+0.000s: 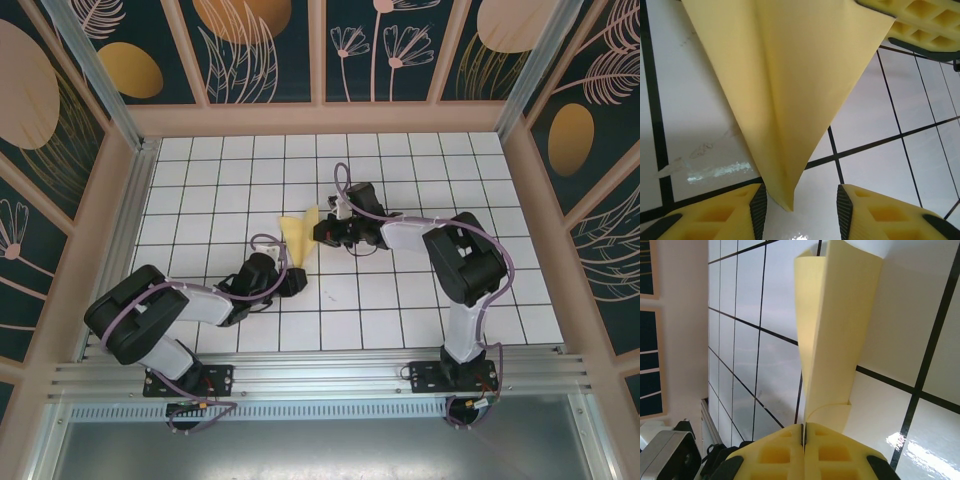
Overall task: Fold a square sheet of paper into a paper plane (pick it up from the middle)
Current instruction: Fold the wing for the fifth time at the center of the table.
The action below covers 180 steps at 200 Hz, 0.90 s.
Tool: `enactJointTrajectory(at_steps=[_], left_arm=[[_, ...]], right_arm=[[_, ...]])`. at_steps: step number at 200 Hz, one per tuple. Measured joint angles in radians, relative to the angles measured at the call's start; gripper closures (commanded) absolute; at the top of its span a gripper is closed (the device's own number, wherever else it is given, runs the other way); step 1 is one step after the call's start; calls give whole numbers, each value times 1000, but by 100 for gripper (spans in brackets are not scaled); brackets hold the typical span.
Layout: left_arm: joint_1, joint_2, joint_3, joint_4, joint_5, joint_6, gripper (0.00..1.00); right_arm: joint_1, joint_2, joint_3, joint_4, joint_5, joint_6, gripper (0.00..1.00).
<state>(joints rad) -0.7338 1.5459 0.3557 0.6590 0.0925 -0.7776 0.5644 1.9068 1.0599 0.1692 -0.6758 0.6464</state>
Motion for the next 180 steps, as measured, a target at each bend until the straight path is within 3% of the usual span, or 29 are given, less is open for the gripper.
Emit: enactJointTrajectory(at_steps=[126,180], left_arm=[[-9,33,84,-45,-115,170,63],[-10,69,88,-69,-145,201,92]], right_arm=[[14,56,113,-121,1,19,100],[15,58,137,-144,1,18,100]])
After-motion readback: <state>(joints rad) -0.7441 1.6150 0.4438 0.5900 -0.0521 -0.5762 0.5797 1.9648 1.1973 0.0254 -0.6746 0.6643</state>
